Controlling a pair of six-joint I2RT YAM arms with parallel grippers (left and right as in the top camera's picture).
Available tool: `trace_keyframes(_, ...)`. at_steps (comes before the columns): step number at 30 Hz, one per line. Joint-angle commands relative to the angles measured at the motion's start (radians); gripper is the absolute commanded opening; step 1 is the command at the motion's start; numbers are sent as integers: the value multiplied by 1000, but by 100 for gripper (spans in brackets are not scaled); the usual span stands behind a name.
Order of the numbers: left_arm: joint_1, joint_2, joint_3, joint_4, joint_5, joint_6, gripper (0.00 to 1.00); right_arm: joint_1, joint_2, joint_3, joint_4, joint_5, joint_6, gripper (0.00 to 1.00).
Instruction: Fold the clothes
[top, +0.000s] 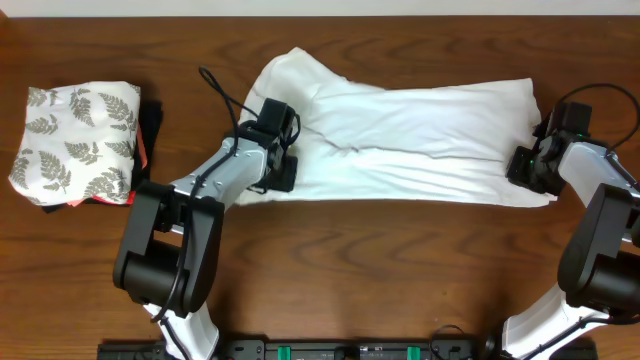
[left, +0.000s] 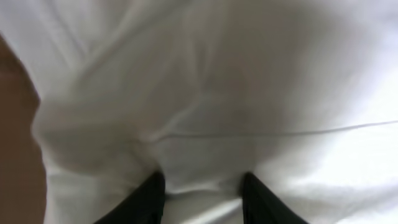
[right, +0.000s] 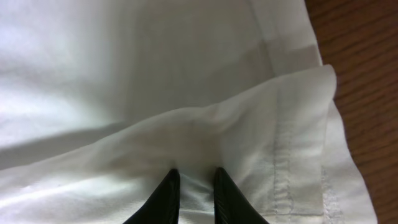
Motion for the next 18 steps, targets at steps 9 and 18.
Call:
trace_keyframes(9,4,68,-57,-274,26,-7,31,-15,82,-76,-82,35,16,18)
trace_keyframes(18,4,23,-11,-220,-114,-17,28,-14,60,-66,-76,-55,16,24)
